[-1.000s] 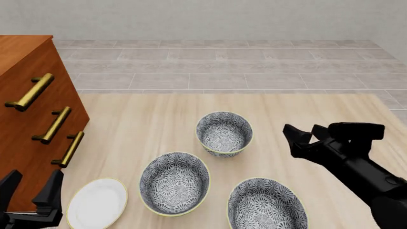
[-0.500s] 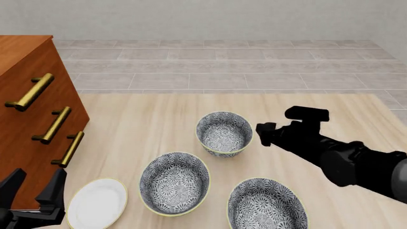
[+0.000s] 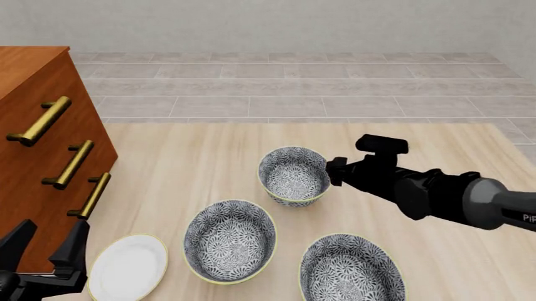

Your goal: Stack the bowl at the front on the bowl in the middle.

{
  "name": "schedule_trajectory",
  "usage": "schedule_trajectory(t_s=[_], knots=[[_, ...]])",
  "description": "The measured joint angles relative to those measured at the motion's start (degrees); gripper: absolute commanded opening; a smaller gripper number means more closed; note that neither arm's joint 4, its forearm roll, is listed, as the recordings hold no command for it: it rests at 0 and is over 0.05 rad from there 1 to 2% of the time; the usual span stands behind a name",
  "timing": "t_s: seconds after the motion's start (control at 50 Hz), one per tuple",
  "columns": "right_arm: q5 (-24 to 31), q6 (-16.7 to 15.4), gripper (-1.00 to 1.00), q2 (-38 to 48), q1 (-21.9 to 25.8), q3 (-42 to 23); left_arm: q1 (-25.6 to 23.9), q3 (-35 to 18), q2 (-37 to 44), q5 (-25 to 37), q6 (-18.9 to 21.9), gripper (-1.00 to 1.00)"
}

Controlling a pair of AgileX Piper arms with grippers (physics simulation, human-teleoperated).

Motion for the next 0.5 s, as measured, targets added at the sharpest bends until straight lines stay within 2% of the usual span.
schedule_trajectory(t_s=[0.5], knots=[[-2.31, 1.02, 1.00, 9.25, 1.78, -3.80, -0.17, 0.00, 0.76, -0.62, -0.24, 1.00]])
